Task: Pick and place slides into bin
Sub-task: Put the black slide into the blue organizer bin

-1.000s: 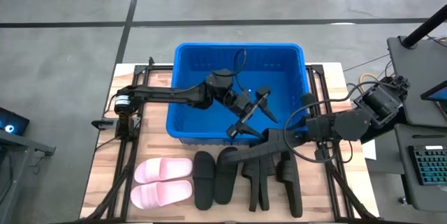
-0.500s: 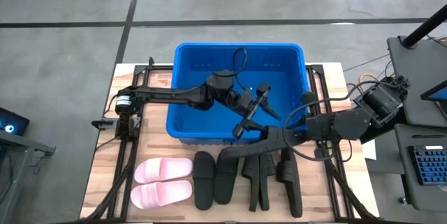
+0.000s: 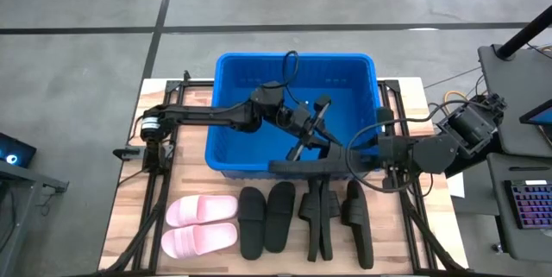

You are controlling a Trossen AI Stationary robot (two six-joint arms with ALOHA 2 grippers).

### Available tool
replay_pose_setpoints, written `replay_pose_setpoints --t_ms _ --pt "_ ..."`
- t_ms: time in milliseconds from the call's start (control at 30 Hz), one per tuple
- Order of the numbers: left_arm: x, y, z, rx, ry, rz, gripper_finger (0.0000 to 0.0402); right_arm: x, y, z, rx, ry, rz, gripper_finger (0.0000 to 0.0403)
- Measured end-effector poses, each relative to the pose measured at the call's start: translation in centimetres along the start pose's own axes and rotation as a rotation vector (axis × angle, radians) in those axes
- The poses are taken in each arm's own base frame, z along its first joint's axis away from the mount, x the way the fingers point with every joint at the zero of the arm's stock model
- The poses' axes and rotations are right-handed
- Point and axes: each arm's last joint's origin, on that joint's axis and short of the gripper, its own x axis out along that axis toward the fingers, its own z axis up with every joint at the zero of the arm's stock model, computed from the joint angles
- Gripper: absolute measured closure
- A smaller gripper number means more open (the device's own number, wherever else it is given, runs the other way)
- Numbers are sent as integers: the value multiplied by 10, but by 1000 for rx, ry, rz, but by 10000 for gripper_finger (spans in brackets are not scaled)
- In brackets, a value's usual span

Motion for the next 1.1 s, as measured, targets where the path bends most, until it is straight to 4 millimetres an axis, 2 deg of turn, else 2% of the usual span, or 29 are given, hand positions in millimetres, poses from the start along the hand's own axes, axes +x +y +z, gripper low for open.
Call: replay_pose_setpoints --t_ms 267,400,467,700,833,967,1100 --pt "-20 5 19 -32 66 26 400 -7 -8 -3 -5 -6 -96 276" --pt "-34 7 28 -34 157 112 400 -15 -16 -10 -23 14 -120 248" --pt "-40 6 29 17 239 184 400 -19 -20 -12 -22 8 -146 240" --pt "-70 0 36 202 655 605 401 -38 -37 -17 66 -54 -234 238" --pt "-87 -3 27 235 913 845 401 -48 -45 -21 113 -81 -245 246" --pt "-102 -6 9 318 1203 1045 401 -56 -52 -25 132 -97 -243 253" --pt "-113 -10 -24 430 1414 1048 401 -61 -56 -27 143 -109 -240 261"
